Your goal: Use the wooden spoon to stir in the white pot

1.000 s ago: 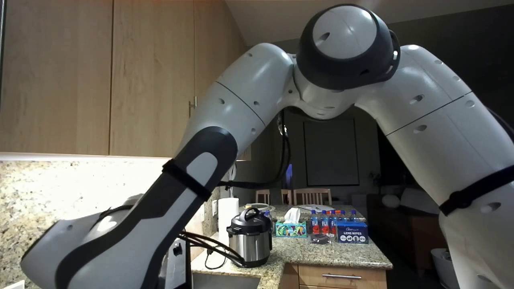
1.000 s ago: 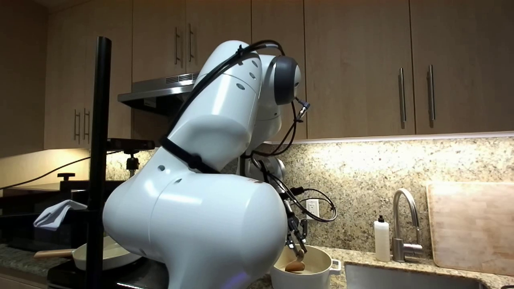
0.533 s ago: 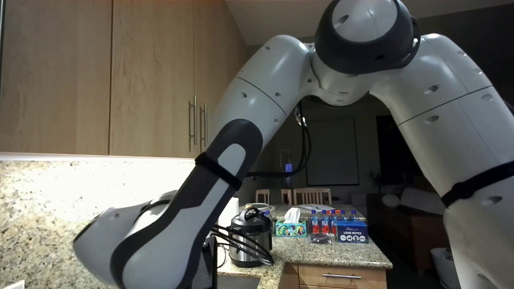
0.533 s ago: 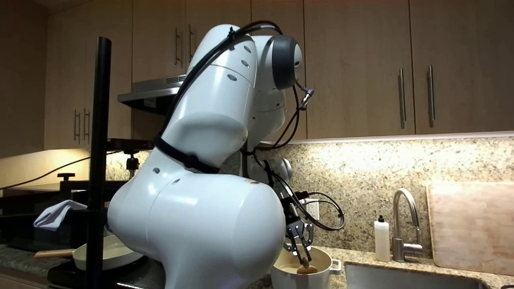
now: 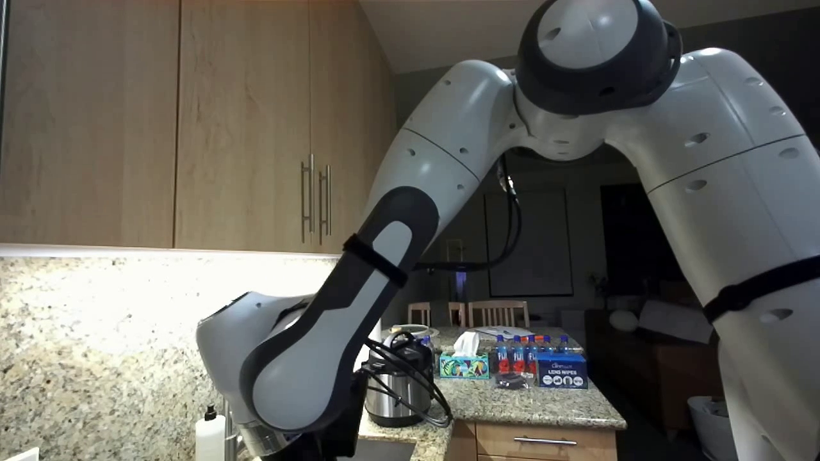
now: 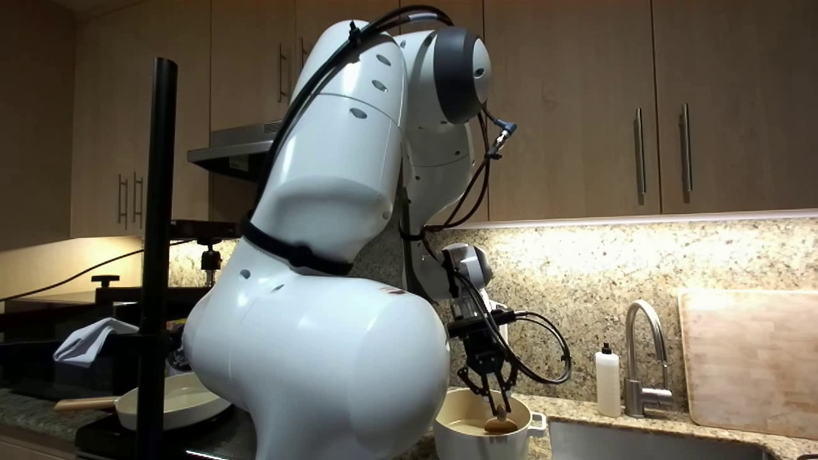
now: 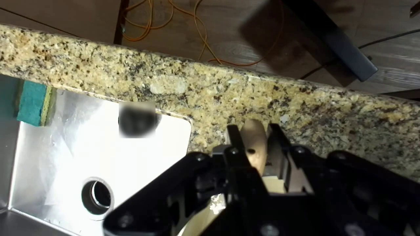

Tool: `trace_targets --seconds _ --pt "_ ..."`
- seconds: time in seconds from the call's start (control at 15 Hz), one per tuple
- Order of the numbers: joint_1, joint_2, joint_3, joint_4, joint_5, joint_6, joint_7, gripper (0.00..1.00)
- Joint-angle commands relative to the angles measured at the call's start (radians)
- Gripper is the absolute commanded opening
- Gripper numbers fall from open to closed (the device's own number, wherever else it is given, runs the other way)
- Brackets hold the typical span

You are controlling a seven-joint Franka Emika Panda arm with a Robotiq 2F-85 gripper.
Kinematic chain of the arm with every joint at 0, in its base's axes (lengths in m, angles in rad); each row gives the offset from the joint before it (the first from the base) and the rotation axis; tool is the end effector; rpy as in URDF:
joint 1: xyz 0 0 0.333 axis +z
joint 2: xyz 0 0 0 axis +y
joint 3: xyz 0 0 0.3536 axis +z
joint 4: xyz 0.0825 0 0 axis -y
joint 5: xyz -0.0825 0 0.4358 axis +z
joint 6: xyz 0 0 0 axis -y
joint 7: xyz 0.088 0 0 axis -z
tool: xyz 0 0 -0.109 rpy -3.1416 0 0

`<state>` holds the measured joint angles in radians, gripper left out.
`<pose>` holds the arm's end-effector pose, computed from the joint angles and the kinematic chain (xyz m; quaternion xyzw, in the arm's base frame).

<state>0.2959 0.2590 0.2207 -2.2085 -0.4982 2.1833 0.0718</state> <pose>0.4997 0.2639 0.2408 0.9041 0.3773 -0.0803 0.1838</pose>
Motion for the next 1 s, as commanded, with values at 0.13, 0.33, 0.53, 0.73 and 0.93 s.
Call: trace_targets --seconds 0.13,0.33,0.53,0.73,0.93 --pt "0.019 -0.015 0.007 0.021 -0.013 -0.001 -0.05 0.09" --pt "0.034 -0.005 0.018 0.038 -0.013 -0.012 -0.082 0.09" --pt "0.045 0.003 0.033 0.042 -0.01 -0.015 -0.137 0.09" --pt "0.061 -0.002 0.037 0.027 -0.025 -0.029 -0.128 0.09" --pt "0.075 -0.025 0.037 -0.016 -0.049 -0.038 -0.097 0.09"
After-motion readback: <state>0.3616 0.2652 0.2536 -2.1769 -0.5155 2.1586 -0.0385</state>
